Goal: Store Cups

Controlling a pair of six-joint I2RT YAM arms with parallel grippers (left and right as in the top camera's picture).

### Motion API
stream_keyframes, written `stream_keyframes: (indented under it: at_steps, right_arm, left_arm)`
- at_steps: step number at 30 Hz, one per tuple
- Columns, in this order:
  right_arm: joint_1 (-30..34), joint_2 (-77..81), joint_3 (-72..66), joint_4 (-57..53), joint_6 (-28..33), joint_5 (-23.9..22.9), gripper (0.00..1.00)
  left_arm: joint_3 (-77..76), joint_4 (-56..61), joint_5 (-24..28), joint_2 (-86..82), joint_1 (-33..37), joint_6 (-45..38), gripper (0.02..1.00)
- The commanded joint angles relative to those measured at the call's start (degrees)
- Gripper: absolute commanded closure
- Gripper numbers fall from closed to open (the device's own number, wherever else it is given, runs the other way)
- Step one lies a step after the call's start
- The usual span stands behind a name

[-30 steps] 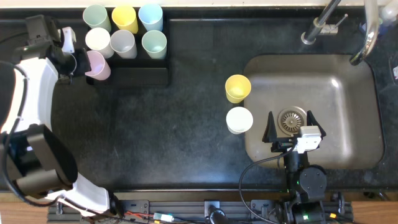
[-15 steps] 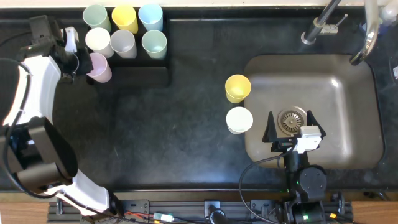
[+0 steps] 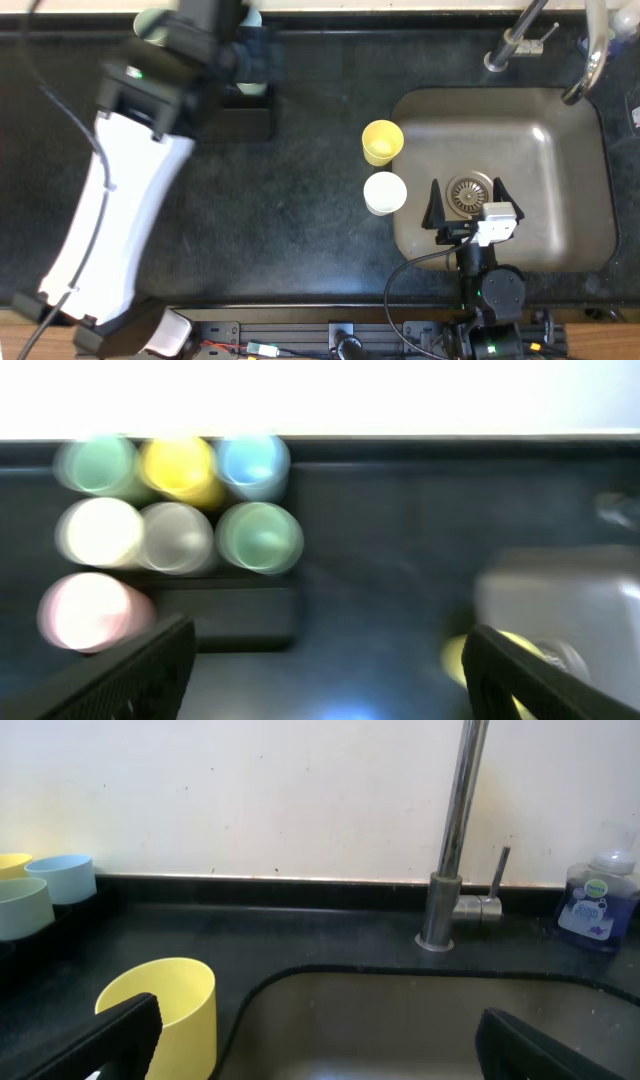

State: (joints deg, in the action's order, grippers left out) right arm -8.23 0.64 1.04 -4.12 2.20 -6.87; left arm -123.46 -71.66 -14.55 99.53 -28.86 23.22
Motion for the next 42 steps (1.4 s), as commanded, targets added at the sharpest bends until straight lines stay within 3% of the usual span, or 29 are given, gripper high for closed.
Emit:
stream_keyframes:
  at_steps: [1,10,19,25,26,28,33,38,42]
  right_arm:
    - [0.4,-0.4,-0.8,0.3,0.2,-0.2,0.003]
    - [0.4,-0.4,-0.8,0.3,0.2,-0.2,0.003]
    - [0.4,-0.4,-0.8,0.3,0.2,-0.2,0.005]
    - [0.4,-0.4,-0.8,0.3,0.2,-0.2,0.005]
    - [0.4,-0.4,-0.8,0.3,0.2,-0.2,0.003]
    - [0.4,-0.4,-0.8,0.3,0.2,-0.2,0.005]
    - [0.4,-0.4,-0.8,0.3,0.2,-0.2,0.003]
    - [0.4,-0.4,-0.8,0.3,0.2,-0.2,0.003]
    - [0.4,-0.4,-0.8,0.3,0.2,-0.2,0.003]
  left_arm:
    - [-8.0,-6.6,0.2,13.5,-7.8,13.3,0.143]
    - [-11.6,-9.5,12.6,28.4,-14.4,14.8,0.145]
    - [-11.6,-9.6,14.3,33.4,-14.7,16.1,0.165]
    - [-11.6,-9.5,14.1,36.5,-14.3,16.1,0.237]
    - [-11.6,-9.5,14.3,37.1,-14.3,16.1,0.266]
    - [-11.6,-9.0,14.4,38.7,-14.2,16.1,0.428]
    - [-11.6,-6.6,14.4,39.4,-14.2,16.0,0.95]
    - [-11.6,-5.1,8.7,34.3,-13.5,15.8,0.985]
    - [-9.9,-4.4,4.2,23.7,-8.2,15.3,0.985]
